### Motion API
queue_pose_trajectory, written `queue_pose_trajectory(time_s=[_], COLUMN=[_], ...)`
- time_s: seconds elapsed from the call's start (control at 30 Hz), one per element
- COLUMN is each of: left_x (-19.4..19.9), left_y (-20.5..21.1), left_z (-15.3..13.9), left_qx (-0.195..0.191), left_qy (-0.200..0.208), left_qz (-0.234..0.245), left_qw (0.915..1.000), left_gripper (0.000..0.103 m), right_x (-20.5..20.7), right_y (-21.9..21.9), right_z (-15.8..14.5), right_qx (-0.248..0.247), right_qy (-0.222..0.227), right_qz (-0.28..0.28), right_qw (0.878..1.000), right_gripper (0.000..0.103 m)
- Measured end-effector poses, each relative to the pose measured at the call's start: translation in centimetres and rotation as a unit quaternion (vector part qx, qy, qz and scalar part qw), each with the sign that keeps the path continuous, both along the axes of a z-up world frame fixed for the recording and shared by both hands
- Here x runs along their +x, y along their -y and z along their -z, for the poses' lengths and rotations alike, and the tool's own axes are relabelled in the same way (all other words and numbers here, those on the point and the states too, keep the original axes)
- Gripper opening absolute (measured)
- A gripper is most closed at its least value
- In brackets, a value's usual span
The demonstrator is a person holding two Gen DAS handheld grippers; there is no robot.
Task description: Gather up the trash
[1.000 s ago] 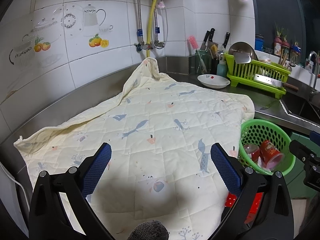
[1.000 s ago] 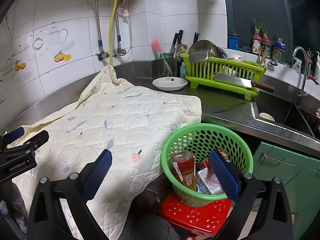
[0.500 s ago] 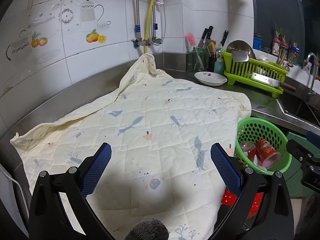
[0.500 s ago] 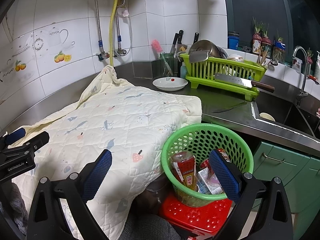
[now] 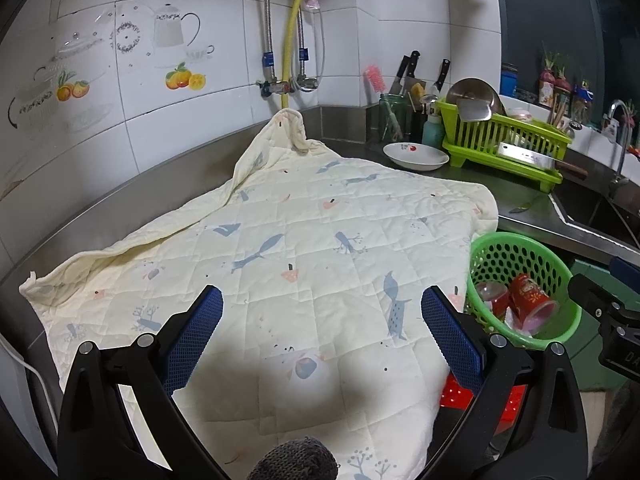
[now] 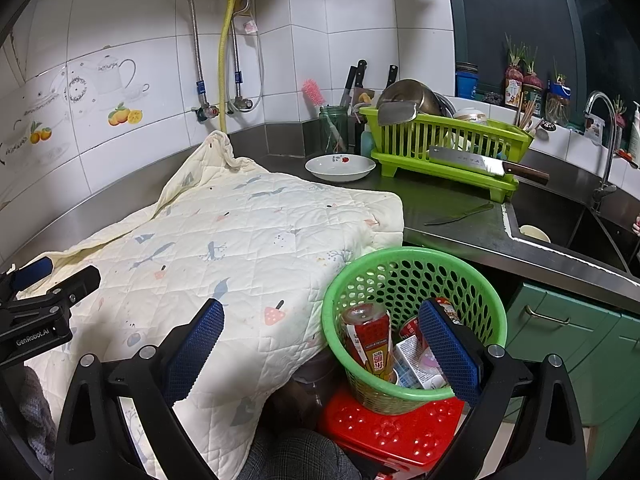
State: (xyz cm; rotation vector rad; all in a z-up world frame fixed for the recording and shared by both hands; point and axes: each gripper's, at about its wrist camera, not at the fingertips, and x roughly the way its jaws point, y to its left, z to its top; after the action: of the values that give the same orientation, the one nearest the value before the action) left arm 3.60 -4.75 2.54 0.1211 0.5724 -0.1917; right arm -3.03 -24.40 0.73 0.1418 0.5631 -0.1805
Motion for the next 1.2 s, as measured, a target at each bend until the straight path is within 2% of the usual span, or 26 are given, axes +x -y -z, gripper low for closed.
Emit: queue_pose_trajectory(time_s=[0.77,1.2], left_x=[0.2,-0.13], left_y=[-0.13,-0.05], left_z=[0.34,0.21], left_qx=[0.004,-0.008], left_qy=[-0.005,0.0], left_qz=[-0.003,0.012], left_qw=[1.0,0.9999], left_gripper=[0.098,0.098], right_x=[0.3,0.25], right_y=[-0.24,-0.19], right_z=[0.02,0.19], right_qx=[0.001,0.004], right_qy=[-0.004,-0.004], right_qz=[-0.003,-0.002], right_qw=[1.0,1.0], right_gripper=[0.095,0.095])
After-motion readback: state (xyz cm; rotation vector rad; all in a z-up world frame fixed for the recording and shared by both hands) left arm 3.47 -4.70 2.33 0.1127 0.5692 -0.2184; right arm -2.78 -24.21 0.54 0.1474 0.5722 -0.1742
